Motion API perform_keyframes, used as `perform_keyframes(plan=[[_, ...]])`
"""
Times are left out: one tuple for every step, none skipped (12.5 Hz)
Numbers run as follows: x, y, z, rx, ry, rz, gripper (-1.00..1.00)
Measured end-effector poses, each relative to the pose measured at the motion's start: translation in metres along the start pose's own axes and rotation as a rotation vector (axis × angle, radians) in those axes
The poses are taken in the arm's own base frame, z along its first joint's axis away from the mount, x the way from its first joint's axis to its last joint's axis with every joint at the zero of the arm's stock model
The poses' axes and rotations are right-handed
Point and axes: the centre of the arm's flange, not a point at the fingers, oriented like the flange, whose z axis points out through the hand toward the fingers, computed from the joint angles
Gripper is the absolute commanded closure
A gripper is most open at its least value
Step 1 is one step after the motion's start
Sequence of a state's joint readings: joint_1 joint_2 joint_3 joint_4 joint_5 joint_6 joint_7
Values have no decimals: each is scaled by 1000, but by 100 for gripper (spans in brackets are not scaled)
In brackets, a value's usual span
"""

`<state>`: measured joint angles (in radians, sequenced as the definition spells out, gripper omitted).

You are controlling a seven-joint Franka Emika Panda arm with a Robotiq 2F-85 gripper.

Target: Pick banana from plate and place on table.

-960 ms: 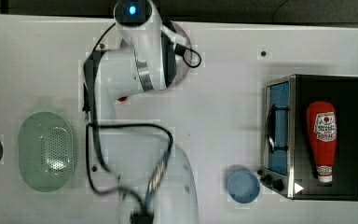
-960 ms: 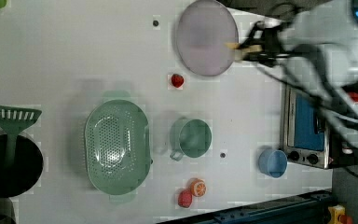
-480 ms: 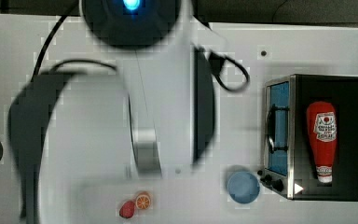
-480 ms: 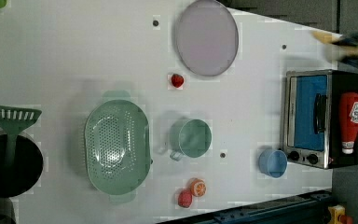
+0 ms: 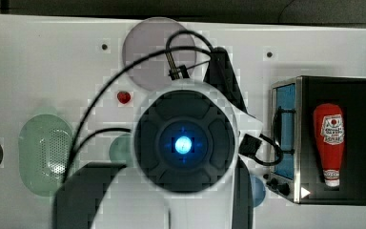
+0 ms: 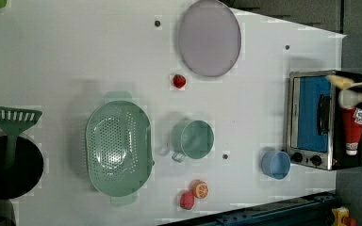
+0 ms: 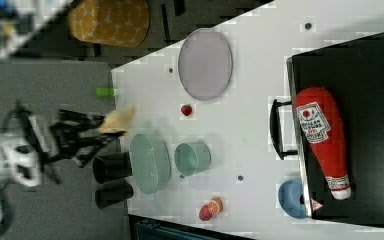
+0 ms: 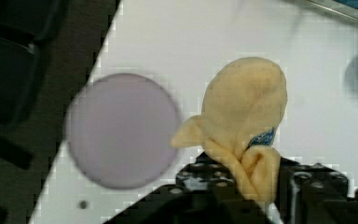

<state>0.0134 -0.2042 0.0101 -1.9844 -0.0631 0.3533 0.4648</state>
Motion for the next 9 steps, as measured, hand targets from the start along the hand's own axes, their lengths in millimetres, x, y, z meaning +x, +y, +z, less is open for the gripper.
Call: perform_keyframes(plan=[[2, 3, 37, -22, -11, -3, 48], [3, 10, 80, -42, -26, -15, 48], [0, 25, 131, -91, -63, -27, 48], [-1, 44, 180, -131, -92, -25, 48], [-3, 65, 227, -170, -99, -32, 48], [-10, 88, 265, -217, -106, -46, 48], [-16, 106, 293, -254, -125, -47, 48], [-20, 111, 311, -280, -142, -43, 48], [-21, 109, 325, -299, -160, -33, 42]])
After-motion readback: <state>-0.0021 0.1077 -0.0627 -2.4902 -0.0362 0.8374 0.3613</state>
